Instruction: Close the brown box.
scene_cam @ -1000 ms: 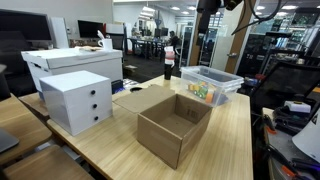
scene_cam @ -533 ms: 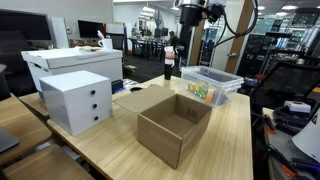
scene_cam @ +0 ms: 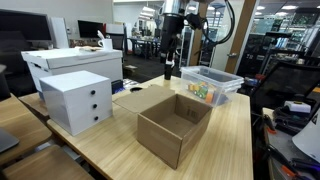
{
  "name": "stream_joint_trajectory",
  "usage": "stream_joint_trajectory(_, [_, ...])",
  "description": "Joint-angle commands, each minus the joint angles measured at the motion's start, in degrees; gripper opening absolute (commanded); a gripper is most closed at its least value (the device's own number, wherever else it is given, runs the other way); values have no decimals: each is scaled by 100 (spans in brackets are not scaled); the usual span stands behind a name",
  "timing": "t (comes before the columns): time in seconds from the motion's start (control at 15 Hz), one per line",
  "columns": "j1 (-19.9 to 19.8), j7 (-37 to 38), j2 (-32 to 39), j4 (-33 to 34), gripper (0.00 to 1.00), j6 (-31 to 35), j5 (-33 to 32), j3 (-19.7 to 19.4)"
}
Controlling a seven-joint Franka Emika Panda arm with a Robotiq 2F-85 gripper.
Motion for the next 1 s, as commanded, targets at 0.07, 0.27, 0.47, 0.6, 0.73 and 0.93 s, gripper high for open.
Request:
stream_joint_trajectory(0.07, [162,800,601,647,100,-39,-123,165])
stream_joint_trajectory(0.27, [355,1159,1032,1165,100,-109,-128,256])
stream_joint_trajectory(0.47, [492,1380,1346,1540,100,-136,-108,273])
stream_joint_trajectory(0.6, [560,1513,1471,1705,100,-154,-140,247])
stream_joint_trajectory(0.73, [522,1338,1389,1550,100,-36,-38,284])
stream_joint_trajectory(0.93, [527,1351,1473,1647,100,-37,-38,275])
